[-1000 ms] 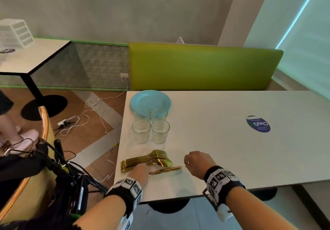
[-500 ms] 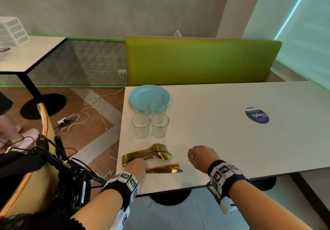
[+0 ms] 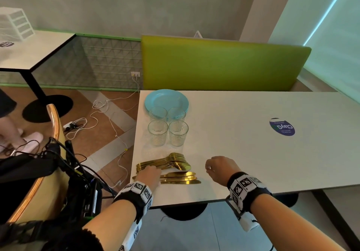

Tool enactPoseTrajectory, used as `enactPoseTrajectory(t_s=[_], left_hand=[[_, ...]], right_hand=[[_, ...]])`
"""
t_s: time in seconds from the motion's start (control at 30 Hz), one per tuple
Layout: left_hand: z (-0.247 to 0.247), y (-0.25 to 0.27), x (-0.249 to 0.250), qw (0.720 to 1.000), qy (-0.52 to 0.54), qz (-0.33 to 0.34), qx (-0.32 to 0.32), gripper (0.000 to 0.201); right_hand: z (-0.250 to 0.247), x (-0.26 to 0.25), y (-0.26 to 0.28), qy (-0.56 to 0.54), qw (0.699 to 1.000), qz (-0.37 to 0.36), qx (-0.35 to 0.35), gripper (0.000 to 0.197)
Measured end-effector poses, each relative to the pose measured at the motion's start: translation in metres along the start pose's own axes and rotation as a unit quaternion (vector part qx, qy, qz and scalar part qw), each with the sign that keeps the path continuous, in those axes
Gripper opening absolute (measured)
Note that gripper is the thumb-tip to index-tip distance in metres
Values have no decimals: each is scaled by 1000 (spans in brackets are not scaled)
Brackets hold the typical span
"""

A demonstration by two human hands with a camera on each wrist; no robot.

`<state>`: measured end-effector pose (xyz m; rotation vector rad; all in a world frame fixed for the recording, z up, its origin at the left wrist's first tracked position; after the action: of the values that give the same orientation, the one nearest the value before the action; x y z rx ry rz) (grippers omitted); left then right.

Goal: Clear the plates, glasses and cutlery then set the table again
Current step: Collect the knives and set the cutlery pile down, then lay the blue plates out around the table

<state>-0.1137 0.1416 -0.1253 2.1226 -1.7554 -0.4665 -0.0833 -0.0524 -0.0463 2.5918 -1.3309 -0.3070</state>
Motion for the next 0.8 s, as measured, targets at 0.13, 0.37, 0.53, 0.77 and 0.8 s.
enactPoseTrajectory(t_s=[0.13,0.37,0.53,0.77,0.8], left_hand=[[-1,1,-4,1000,4,-8,17,35],[-38,-1,5,997,40,34,64,36],[-108,5,12,971,125,77,187,30],[-214,-13,7,921,266,80,274,28],[-225,-23,3,921,276,68,268,29]], right_hand=[[-4,-4,-1,3,1000,1,0,29],[-29,-2,-8,11,1000,12,22,29],[-60,5,-21,-18,997,42,67,25],[-90,39,-47,-102,984,88,120,18],[-94,48,-54,-112,981,96,125,17]])
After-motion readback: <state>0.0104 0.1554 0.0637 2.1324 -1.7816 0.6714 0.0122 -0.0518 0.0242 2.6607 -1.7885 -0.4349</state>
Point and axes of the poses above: each hand's wrist, its own y-axis away from the middle knuckle, its own z-axis out of the palm, x = y × z, the point moved 8 cm from there along -y, towards the middle knuckle, and after that the axes turned 12 degrees about -z, right-handed, at the moved point
